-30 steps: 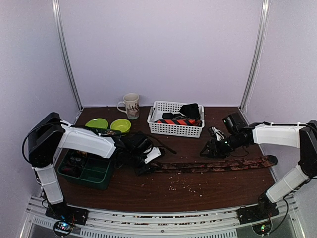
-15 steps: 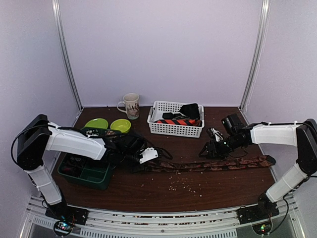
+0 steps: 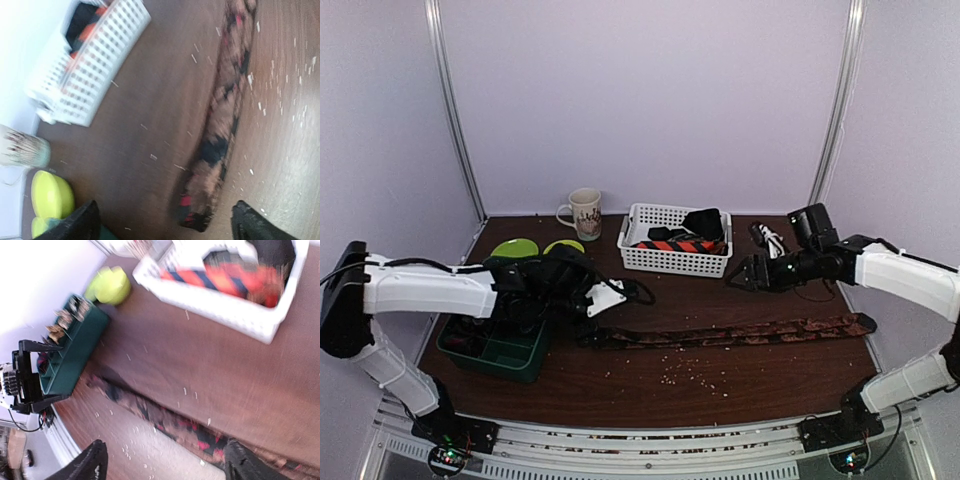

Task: Roll the ties
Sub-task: Adjust the tie at the center of the board.

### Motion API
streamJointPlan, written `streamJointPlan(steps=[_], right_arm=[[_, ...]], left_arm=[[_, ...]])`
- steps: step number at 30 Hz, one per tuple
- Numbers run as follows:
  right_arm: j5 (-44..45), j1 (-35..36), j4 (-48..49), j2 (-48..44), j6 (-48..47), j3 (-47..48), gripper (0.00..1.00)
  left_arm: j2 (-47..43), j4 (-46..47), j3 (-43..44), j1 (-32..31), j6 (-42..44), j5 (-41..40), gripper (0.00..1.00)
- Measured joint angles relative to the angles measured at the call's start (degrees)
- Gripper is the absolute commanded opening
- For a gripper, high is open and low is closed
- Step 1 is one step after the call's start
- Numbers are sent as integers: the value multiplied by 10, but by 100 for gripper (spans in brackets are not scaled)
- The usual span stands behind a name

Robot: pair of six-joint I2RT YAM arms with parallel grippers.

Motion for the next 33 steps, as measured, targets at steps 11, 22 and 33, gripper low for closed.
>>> streamJointPlan(steps=[11, 22, 33], right_arm=[[-31, -13, 178, -8, 104, 26, 100], [-66, 51, 182, 156, 144, 14, 99], [-33, 56, 129, 258, 108, 9, 90]], left_arm=[[-67, 133, -17, 51, -195, 21, 96], [76, 65, 14, 91, -299, 127, 79], [162, -13, 50, 87, -273, 129, 65]])
